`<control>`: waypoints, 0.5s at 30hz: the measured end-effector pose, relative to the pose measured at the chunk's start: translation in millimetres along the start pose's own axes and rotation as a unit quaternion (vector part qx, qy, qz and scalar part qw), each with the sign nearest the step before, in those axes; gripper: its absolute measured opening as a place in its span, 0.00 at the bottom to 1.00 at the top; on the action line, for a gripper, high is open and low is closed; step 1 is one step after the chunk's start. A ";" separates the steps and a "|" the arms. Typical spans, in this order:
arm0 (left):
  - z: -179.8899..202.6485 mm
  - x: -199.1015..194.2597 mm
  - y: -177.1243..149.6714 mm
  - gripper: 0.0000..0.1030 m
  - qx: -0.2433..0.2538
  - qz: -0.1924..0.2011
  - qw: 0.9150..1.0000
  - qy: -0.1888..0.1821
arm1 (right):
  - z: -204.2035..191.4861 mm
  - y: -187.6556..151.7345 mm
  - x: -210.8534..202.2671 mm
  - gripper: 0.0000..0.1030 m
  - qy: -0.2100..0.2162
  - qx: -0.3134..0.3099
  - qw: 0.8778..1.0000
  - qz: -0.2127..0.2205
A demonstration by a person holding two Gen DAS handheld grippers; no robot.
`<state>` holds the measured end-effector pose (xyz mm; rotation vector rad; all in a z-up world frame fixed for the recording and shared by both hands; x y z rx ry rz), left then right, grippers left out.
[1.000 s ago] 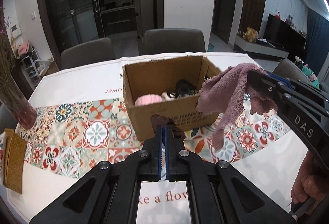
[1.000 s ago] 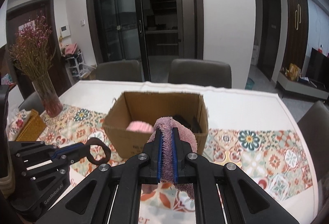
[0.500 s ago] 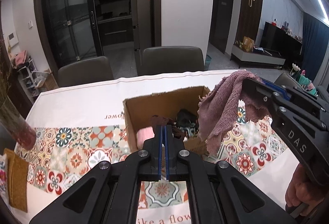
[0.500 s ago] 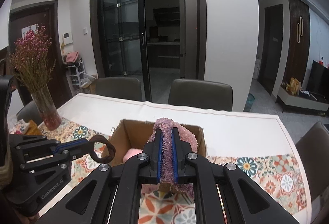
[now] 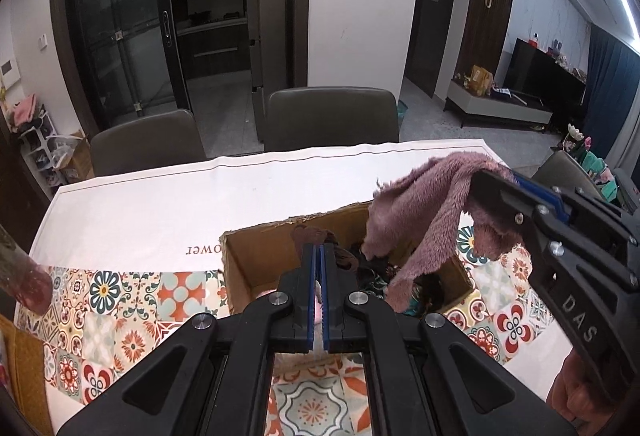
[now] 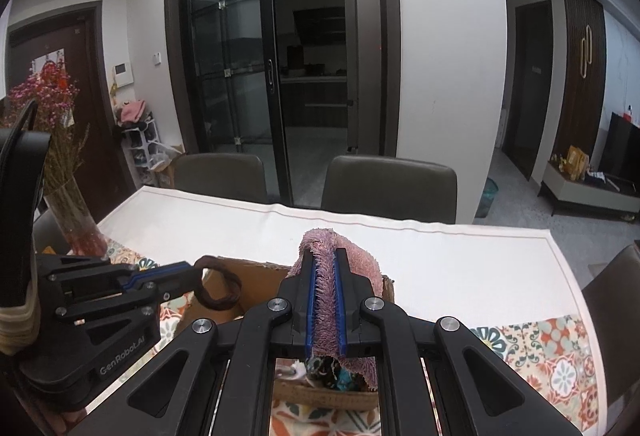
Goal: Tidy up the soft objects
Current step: 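Lift and carry the hair tie and mauve cloth over the cardboard box, then open the left tool over the box while the right tool releases the cloth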
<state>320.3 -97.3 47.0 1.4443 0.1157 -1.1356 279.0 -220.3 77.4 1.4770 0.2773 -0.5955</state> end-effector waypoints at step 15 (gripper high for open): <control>-18.3 56.3 -2.0 0.46 -0.017 -0.049 0.998 0.023 | 4.6 -13.2 52.1 0.30 0.004 0.007 0.998 -0.058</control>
Point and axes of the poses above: each gripper's, at about its wrist camera, not at the fingertips, and x roughly the way its jaws point, z to its right, y to its top, the point moved 2 cm from there along x, roughly the way its jaws point, and after that the axes turned 14 degrees about -y, right-handed, at the moved point
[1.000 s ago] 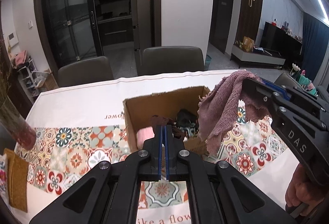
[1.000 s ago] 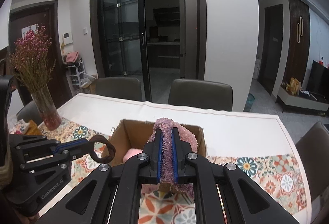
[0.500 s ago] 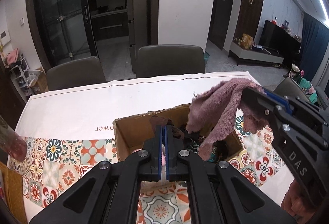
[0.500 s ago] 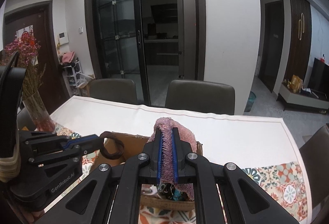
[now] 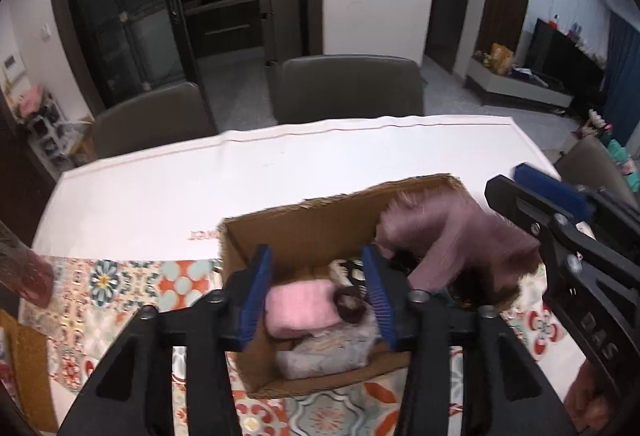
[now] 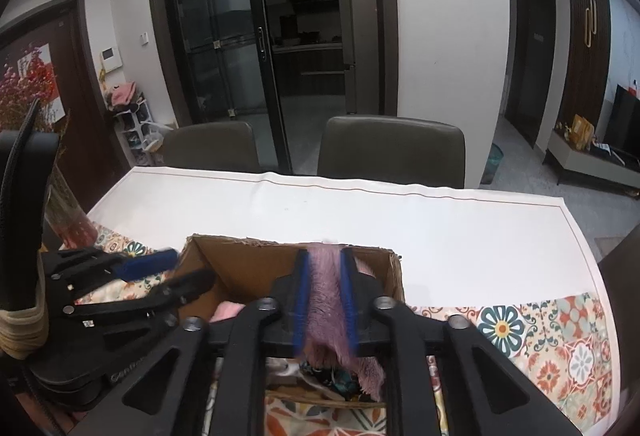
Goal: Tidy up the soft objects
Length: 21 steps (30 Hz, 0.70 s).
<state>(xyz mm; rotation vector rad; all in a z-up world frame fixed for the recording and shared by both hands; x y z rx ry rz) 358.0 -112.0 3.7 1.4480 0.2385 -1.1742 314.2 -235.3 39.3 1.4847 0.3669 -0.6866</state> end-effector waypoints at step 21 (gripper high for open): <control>-5.0 -37.5 -15.1 0.94 -0.033 0.029 0.995 0.085 | 9.4 -7.1 -26.3 0.76 -0.026 0.033 0.999 -0.002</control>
Point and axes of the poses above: each gripper's, at about its wrist camera, not at the fingertips, and x roughly the way its jaws point, z to its right, y to its top, the point moved 2 cm from there along x, roughly the way its jaws point, and after that the axes turned 14 degrees about -y, right-handed, at the moved point
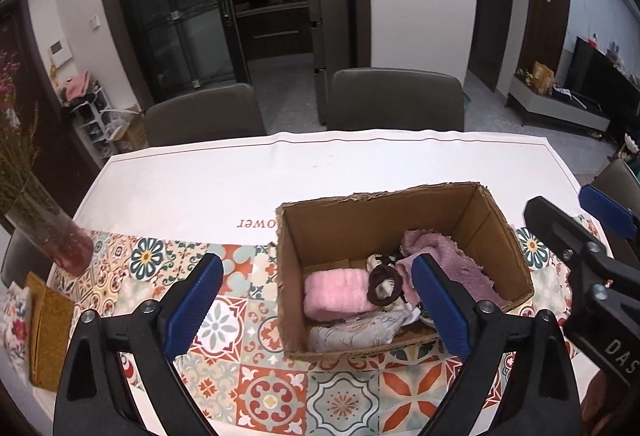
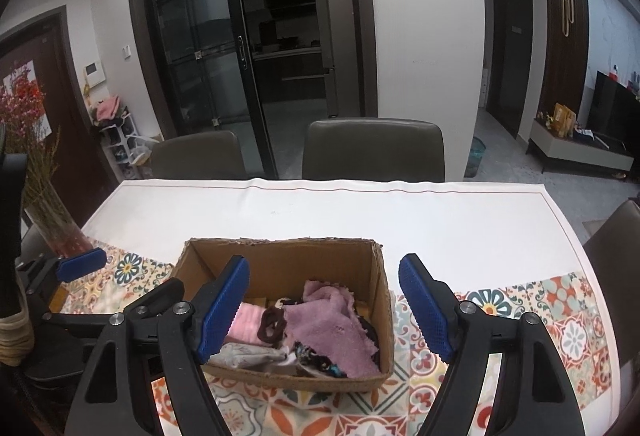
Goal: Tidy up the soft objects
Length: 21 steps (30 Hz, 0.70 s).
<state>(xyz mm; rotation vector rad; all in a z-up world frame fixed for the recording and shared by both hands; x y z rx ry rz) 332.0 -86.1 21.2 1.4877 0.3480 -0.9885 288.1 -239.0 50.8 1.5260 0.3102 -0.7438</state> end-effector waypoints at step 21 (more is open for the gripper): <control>-4.0 -49.4 -27.1 0.96 -0.028 0.039 0.998 0.032 | 10.9 -25.7 -32.5 0.76 -0.022 0.031 0.999 -0.021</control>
Point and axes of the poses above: each gripper's, at about its wrist camera, not at the fingertips, and x roughly the way its jaws point, z to its right, y to its top, the point moved 2 cm from there along x, roughly the way its jaws point, and after that the axes turned 14 degrees about -y, right-handed, at the moved point
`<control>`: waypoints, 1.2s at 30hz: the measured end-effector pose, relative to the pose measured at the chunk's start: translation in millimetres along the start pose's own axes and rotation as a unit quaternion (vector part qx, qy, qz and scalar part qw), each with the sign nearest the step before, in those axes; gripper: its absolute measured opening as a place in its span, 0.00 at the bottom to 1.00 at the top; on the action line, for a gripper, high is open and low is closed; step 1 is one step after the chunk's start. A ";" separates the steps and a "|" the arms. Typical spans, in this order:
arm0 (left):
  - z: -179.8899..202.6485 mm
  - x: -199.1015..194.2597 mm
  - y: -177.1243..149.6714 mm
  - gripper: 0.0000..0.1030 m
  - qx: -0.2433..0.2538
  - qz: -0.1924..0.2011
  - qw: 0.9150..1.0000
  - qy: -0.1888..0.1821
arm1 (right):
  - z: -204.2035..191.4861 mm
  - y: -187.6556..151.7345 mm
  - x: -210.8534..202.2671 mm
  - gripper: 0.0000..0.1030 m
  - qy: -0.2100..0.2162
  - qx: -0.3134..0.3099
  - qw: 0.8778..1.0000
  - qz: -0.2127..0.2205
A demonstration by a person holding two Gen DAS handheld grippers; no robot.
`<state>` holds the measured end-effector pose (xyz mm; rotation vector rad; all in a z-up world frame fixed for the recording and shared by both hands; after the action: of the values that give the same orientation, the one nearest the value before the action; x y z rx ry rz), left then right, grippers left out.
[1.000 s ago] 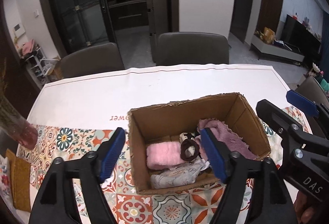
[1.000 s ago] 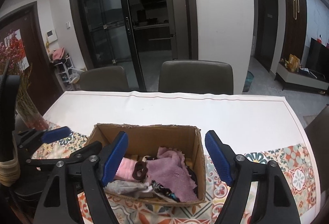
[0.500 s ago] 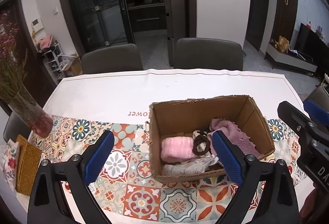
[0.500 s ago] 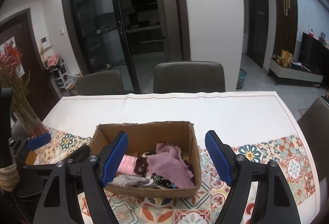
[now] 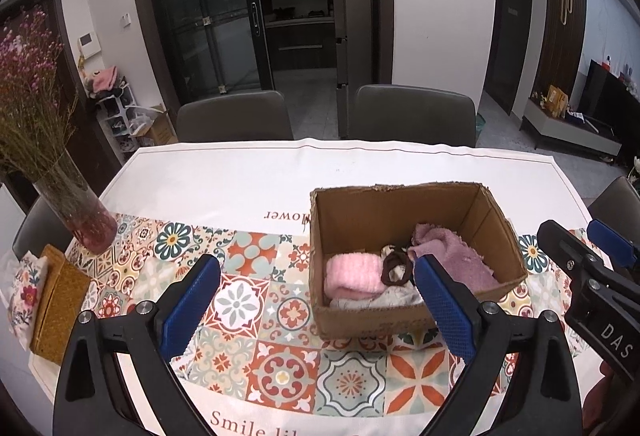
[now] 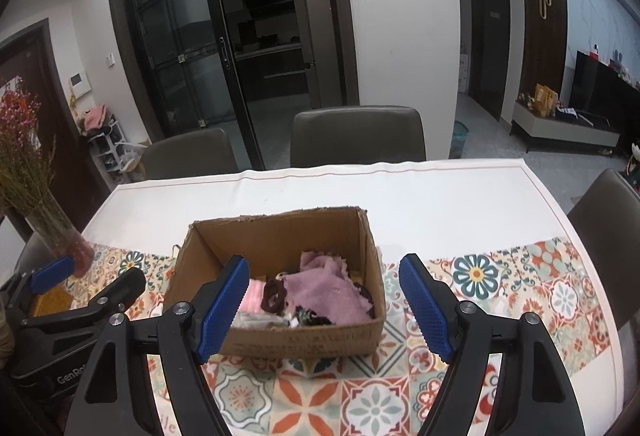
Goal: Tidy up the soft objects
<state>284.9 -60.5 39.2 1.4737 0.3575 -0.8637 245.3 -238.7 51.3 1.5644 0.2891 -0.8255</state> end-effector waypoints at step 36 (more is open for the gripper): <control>-5.8 -69.0 -103.9 0.96 -0.011 -0.005 1.000 0.013 | -0.7 -93.3 -72.0 0.76 -0.016 -0.032 0.999 -0.007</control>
<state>169.2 -22.5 12.2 1.4647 0.3945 -0.8465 136.5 -200.5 26.9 1.4890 0.3020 -0.8437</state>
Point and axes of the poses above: each gripper's, at about its wrist camera, not at the fingertips, and x roughly the way its jaws point, z to its right, y to its top, the point moved 2 cm from there along x, roughly the way its jaws point, and after that the axes turned 14 degrees about -y, right-handed, at the moved point
